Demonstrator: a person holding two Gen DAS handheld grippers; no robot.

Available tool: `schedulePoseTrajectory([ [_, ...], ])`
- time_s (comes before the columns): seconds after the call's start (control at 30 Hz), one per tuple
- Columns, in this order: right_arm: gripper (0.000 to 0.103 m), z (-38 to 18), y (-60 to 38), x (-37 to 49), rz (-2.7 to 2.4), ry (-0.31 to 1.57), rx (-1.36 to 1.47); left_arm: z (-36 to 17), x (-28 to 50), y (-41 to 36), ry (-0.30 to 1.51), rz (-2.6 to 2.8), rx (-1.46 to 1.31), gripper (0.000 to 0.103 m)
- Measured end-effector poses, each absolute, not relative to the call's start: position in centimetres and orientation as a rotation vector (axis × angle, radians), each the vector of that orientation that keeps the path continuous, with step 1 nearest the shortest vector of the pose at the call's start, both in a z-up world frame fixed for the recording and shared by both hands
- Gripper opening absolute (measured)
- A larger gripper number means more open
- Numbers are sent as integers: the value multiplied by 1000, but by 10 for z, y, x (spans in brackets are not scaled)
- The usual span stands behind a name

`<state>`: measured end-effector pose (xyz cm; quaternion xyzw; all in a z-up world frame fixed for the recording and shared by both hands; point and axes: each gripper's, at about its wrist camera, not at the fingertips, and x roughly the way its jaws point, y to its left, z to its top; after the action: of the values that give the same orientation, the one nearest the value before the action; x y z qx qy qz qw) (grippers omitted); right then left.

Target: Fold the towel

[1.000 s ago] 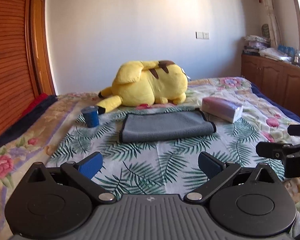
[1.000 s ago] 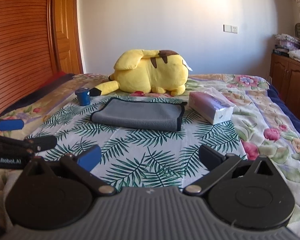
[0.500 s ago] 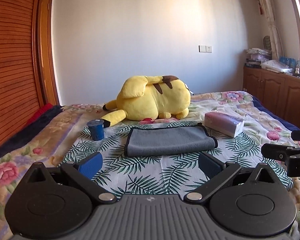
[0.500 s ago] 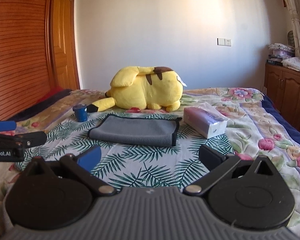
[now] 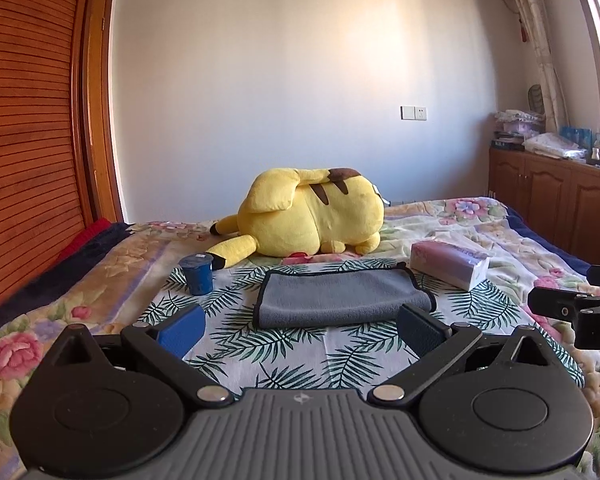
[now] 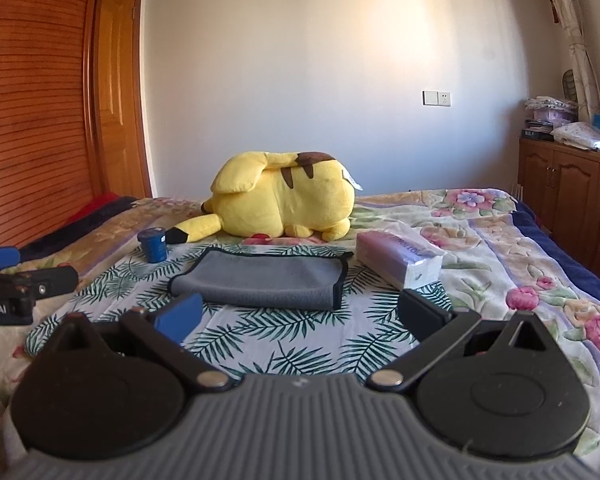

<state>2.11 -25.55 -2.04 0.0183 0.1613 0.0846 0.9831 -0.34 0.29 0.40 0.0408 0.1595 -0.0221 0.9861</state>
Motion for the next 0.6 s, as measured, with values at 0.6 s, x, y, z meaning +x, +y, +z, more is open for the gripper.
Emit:
schedulePoseTrajectory([
  [0.6,103,-17,-260,16,141,269,51,10,-7,3,269,-28,106,103],
])
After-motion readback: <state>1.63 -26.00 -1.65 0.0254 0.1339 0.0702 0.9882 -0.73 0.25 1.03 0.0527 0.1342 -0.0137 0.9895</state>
